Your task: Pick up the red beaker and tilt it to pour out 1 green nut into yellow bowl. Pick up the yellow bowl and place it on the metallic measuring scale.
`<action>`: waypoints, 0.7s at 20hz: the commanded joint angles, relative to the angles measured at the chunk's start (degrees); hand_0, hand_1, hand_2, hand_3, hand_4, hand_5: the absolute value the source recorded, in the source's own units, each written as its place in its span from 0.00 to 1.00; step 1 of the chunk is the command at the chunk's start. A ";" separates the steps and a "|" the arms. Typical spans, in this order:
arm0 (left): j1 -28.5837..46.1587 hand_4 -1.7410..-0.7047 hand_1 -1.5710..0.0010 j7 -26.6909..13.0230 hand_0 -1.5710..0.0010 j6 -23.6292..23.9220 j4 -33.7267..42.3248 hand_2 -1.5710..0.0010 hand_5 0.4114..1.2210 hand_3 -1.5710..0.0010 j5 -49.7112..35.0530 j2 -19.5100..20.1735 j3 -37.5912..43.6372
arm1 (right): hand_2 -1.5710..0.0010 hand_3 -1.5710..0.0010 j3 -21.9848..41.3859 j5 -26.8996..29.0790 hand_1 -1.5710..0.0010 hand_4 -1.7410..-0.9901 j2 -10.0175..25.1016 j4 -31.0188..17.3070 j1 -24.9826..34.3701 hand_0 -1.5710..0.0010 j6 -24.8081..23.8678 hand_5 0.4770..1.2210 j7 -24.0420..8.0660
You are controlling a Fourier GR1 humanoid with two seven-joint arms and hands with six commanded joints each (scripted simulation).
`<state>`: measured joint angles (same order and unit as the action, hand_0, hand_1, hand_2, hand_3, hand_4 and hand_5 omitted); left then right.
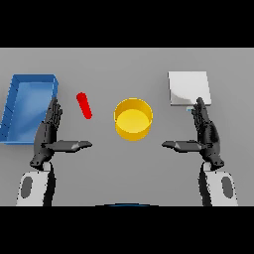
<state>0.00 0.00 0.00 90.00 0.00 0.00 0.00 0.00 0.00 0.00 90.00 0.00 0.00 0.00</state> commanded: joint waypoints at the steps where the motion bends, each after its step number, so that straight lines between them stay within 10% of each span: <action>1: 0.01 0.52 1.00 0.01 1.00 0.08 0.02 1.00 0.30 1.00 0.03 -0.07 -0.06 | 1.00 1.00 0.11 -0.07 1.00 0.66 -0.12 0.05 -0.05 1.00 -0.10 0.27 0.02; 6: 0.28 0.52 1.00 0.06 1.00 0.44 0.58 1.00 0.30 1.00 0.57 -0.64 -0.74 | 1.00 1.00 1.39 -1.29 1.00 0.66 -1.25 0.72 -0.87 1.00 -0.80 0.27 0.31; 8: 3.93 0.52 1.00 0.43 1.00 -0.07 4.85 1.00 0.29 1.00 5.46 2.07 -4.16 | 1.00 1.00 5.68 -10.91 1.00 0.67 2.29 4.77 -4.78 1.00 -2.65 0.27 6.36; 14: 5.15 0.49 1.00 -3.42 1.00 -0.36 8.57 1.00 0.31 1.00 8.44 2.86 -7.02 | 1.00 1.00 8.37 -15.51 1.00 0.66 3.35 9.28 -6.96 1.00 -3.17 0.27 4.93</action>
<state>5.11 -3.52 -0.37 98.57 8.44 2.83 -7.03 8.36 -15.51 3.37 99.29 -6.94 -3.19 5.05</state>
